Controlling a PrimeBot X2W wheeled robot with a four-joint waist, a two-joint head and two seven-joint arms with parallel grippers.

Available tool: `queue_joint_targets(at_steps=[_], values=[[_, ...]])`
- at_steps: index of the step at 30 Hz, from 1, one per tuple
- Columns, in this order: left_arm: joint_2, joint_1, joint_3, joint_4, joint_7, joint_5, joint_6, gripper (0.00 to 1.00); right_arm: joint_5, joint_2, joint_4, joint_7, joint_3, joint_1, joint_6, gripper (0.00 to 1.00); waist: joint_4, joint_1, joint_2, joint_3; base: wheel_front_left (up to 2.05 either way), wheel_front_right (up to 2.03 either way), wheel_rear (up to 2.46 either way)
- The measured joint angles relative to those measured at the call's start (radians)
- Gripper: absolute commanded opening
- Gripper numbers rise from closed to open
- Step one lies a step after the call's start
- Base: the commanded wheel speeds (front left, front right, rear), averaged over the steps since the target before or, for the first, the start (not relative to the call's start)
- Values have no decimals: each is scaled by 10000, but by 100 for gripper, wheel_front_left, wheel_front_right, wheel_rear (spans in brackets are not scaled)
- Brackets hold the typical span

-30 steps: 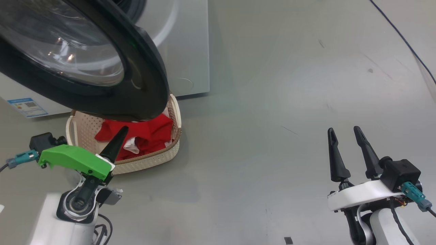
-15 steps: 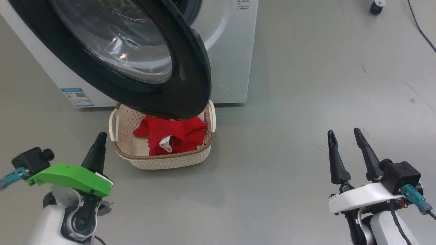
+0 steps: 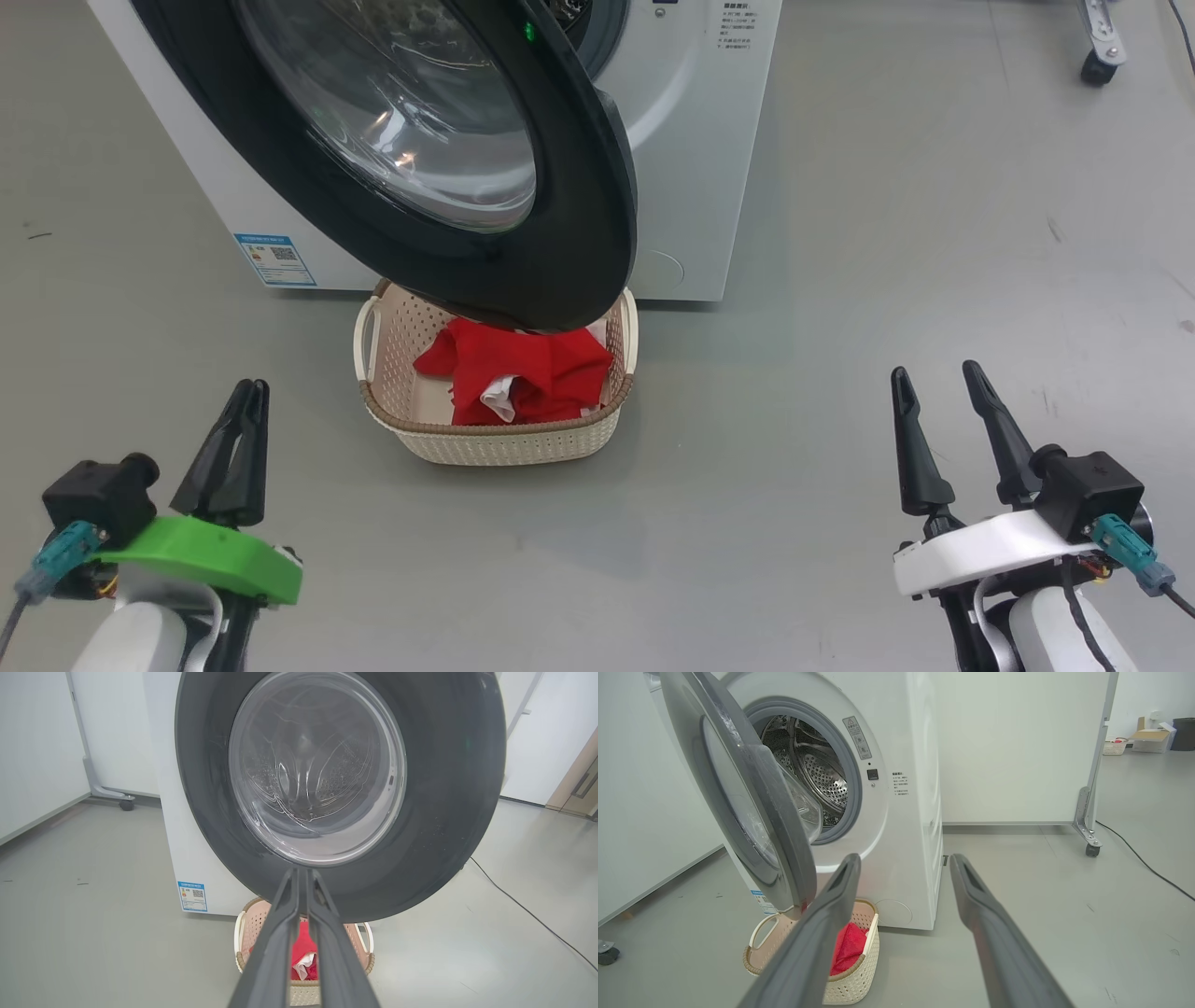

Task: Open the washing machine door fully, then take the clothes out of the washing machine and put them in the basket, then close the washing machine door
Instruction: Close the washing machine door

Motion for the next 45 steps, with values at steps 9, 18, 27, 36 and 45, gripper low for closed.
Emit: queue_joint_targets(at_steps=[9, 18, 27, 36, 45], values=[[-58, 522, 27, 188, -706, 1310, 531, 100, -29, 8, 13, 0, 178, 0, 2, 100, 107, 0, 0, -45, 0, 0, 0], [-401, 671, 134, 98, -706, 1680, 725, 100, -29, 13, 56, 0, 255, 0, 4, 100, 133, 0, 0, -124, 0, 0, 0], [-813, 752, 510, -399, -706, 2136, 721, 100, -29, 19, 77, 0, 311, 1, 6, 100, 114, 0, 0, -170, 0, 0, 0], [-1032, 872, 732, -596, -706, 2322, 625, 100, -29, 59, 81, 0, 341, 3, 19, 100, 88, 0, 0, -113, 0, 0, 0], [-1183, 923, 951, -646, -706, 2635, 485, 100, -29, 59, 81, 0, 334, 3, 21, 100, 73, 0, 0, -54, 0, 0, 0]])
